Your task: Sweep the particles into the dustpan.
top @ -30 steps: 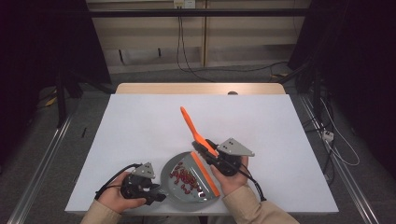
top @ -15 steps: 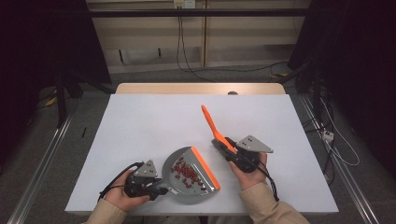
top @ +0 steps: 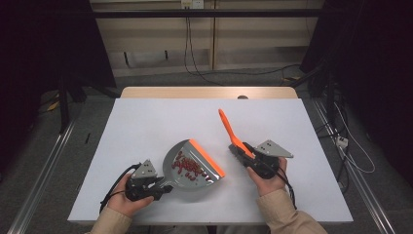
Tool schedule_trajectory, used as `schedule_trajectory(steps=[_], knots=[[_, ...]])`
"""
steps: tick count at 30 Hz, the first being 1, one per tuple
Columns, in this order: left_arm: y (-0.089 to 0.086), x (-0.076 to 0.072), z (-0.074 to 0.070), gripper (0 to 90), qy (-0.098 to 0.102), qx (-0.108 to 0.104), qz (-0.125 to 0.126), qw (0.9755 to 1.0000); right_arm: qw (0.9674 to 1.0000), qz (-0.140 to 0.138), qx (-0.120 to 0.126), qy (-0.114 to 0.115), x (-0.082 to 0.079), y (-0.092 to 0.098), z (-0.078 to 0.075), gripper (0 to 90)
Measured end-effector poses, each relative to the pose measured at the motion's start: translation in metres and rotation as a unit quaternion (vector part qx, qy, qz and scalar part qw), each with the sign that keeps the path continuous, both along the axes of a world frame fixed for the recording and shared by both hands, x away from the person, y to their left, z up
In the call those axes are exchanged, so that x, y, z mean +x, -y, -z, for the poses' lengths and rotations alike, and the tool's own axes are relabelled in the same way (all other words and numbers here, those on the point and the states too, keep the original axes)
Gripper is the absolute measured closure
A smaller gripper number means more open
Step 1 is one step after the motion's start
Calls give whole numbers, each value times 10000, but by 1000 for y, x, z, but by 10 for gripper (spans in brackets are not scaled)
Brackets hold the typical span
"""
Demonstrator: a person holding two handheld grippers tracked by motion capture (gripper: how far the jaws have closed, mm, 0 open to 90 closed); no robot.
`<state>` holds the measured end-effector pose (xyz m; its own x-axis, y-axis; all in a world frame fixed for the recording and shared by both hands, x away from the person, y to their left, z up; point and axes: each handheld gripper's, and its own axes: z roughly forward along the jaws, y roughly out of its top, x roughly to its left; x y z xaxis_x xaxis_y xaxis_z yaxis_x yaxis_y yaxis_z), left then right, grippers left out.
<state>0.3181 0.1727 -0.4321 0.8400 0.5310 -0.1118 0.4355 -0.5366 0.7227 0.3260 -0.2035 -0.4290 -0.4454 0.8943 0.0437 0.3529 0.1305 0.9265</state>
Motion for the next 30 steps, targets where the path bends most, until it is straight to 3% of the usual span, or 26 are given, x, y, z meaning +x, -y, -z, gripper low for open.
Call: schedule_trajectory(steps=[4, 14, 30], knots=[[-6, 5, -2, 633, 101, -60, -224, 9997, 10000, 35, 5, -8, 0, 7, -1, 714], [-15, 14, -5, 633, 127, -98, -666, 9977, 10000, 80, 1, -16, -1, 22, -3, 713], [-33, 28, -5, 633, 201, -141, -1363, 9904, 9999, 99, 20, -51, -1, 29, -3, 714]])
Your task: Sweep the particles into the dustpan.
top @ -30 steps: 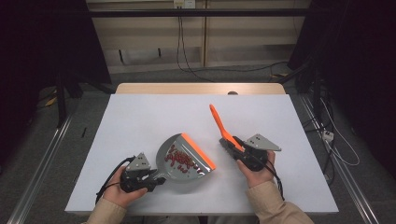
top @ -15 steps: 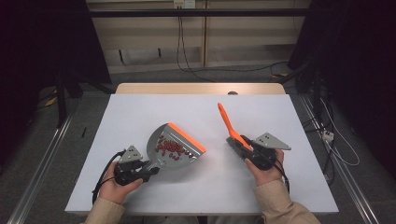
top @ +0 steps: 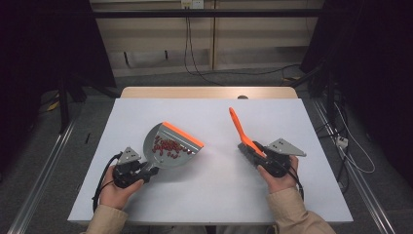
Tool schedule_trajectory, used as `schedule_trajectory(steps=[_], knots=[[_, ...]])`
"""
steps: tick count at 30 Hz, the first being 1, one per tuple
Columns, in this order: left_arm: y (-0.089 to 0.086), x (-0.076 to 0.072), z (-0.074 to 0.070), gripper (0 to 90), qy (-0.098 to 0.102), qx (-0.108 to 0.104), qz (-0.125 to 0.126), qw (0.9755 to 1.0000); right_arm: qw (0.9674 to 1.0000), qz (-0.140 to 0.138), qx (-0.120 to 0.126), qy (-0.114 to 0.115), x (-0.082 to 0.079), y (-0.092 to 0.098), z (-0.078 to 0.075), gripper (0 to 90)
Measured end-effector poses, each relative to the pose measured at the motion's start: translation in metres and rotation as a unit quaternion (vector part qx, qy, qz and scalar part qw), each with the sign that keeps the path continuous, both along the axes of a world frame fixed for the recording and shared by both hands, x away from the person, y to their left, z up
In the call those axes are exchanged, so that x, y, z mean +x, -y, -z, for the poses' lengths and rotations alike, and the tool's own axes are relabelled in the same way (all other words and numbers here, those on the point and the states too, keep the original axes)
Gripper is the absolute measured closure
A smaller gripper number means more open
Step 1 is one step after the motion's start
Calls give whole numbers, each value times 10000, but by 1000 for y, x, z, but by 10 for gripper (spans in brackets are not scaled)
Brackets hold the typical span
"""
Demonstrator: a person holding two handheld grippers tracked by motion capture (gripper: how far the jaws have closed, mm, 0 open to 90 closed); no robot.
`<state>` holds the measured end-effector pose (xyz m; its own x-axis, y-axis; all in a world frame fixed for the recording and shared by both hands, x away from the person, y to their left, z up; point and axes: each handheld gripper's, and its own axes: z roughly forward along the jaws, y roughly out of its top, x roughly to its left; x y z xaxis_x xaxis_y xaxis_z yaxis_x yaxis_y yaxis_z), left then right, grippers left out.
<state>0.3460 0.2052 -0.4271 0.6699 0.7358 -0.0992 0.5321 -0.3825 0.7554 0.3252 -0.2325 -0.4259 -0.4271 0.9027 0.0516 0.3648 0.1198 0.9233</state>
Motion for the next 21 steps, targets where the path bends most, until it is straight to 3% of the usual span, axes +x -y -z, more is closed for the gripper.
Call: schedule_trajectory(steps=[10, 21], knots=[[-5, 7, 1, 633, 15, 23, -336, 9994, 10000, -4, 29, -33, -1, 2, 1, 714], [-11, 16, 5, 632, -76, 40, -754, 9971, 10000, -6, 11, -14, -2, 1, 2, 714]])
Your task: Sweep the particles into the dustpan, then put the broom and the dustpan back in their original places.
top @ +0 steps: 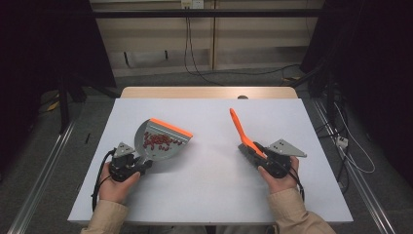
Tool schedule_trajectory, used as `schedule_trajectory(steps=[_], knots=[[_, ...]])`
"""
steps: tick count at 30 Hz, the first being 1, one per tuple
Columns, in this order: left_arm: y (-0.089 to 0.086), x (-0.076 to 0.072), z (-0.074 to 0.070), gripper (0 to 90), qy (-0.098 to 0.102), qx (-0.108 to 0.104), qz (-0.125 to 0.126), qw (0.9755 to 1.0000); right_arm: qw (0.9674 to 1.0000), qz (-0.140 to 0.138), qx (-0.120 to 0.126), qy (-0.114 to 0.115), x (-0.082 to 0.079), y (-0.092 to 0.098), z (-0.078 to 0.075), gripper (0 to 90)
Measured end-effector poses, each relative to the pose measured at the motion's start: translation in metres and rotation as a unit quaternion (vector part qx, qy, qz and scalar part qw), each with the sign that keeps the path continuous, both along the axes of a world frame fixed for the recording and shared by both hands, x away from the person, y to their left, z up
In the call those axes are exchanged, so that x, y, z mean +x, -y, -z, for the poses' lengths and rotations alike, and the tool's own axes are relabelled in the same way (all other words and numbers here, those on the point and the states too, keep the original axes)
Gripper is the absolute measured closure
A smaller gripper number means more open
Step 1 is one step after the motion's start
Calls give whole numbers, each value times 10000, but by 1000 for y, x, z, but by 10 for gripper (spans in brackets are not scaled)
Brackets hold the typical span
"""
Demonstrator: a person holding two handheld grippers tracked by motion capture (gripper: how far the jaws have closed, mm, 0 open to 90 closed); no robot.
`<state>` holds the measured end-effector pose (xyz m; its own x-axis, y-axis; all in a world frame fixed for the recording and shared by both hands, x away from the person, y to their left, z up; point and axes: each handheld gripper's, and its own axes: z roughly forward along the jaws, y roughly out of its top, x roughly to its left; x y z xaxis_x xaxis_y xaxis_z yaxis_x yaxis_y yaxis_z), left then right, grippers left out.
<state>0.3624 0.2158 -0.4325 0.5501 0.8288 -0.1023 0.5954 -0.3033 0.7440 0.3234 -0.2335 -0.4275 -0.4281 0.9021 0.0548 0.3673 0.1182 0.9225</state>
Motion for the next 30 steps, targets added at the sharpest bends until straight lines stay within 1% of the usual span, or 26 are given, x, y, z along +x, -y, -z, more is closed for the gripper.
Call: schedule_trajectory(steps=[1, 5, 6, 8, 9, 11, 14, 20, 22, 24, 26, 30], knots=[[-1, 1, 0, 633, -25, 23, -38, 10000, 10000, -16, 1, -1, 0, 0, 0, 714], [-3, 5, 2, 633, -6, 52, -177, 9998, 10000, -4, -3, -7, 0, -1, 0, 714], [-4, 6, 2, 633, -44, 53, -184, 9998, 10000, -8, 0, -8, 0, -1, 0, 714], [-5, 7, 3, 633, -9, 46, -232, 9997, 10000, -5, 3, -8, 0, -1, 1, 714], [-6, 7, 3, 633, -22, 80, -225, 9997, 10000, -17, 17, -9, 0, -1, 1, 714], [-6, 8, 4, 633, -31, 36, -287, 9996, 10000, -18, 24, -10, 0, -1, 1, 714], [-8, 9, 4, 632, -20, 48, -323, 9995, 10000, -25, 27, -11, 0, -1, 1, 714], [-11, 9, 5, 632, -74, 53, -360, 9993, 10000, -21, 58, 12, 0, -1, 0, 714], [-12, 9, 5, 632, -54, 22, -422, 9991, 10000, -21, 62, 3, 0, -1, 0, 714], [-13, 9, 5, 632, -82, 58, -430, 9990, 10000, -20, 67, 1, 0, -1, 0, 714], [-14, 10, 5, 632, -76, 69, -476, 9988, 10000, -13, 70, 1, 0, -2, 0, 714], [-16, 11, 6, 632, -138, 100, -583, 9982, 10000, -28, 65, 0, 0, -3, 1, 714]])
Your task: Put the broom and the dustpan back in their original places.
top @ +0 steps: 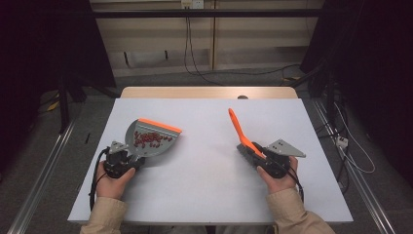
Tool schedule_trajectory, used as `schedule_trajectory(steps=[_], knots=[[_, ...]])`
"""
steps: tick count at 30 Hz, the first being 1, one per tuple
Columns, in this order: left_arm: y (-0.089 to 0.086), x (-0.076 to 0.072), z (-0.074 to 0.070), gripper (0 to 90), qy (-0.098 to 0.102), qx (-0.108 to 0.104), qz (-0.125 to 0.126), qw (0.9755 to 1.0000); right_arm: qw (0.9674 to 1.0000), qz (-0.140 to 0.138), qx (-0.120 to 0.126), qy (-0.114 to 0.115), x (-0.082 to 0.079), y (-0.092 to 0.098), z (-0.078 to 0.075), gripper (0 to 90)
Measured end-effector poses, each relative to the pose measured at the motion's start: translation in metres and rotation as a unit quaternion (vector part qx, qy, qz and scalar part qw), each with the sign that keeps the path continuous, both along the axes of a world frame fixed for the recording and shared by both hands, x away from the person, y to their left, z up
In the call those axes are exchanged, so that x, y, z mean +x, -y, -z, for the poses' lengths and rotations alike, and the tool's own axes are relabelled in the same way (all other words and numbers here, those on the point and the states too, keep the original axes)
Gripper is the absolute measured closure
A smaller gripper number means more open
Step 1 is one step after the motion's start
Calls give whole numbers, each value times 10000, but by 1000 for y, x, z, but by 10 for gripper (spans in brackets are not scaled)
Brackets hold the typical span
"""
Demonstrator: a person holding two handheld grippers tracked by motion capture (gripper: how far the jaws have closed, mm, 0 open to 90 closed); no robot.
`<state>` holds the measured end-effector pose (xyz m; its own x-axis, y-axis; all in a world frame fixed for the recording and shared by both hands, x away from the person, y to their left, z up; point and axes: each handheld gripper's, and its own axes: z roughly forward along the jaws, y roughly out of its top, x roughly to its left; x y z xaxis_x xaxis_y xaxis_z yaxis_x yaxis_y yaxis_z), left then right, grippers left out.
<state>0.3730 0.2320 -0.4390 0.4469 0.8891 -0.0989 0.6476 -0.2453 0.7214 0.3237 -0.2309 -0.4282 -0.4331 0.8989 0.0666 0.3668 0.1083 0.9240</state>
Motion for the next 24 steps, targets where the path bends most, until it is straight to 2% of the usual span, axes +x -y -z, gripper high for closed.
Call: schedule_trajectory(steps=[7, 10, 11, 15, 20, 24], knots=[[-1, 4, 2, 631, -71, 2, -141, 9999, 10000, -40, 33, -22, 2, -5, 1, 713], [-1, 5, 3, 631, -164, 32, -166, 9997, 9999, -70, 84, -34, 5, -8, 2, 713], [0, 5, 4, 630, -129, 18, -198, 9997, 9999, -81, 106, -43, 6, -9, 3, 713], [0, 6, 7, 628, -239, 61, -171, 9995, 9997, -137, 149, -131, 11, -15, 7, 713], [1, 4, 6, 613, -200, 46, -165, 9997, 9997, -26, 90, -228, 14, -12, 11, 712], [1, 2, 5, 581, -183, -4, -147, 9997, 9993, 79, 259, -276, 17, -5, 14, 712]])
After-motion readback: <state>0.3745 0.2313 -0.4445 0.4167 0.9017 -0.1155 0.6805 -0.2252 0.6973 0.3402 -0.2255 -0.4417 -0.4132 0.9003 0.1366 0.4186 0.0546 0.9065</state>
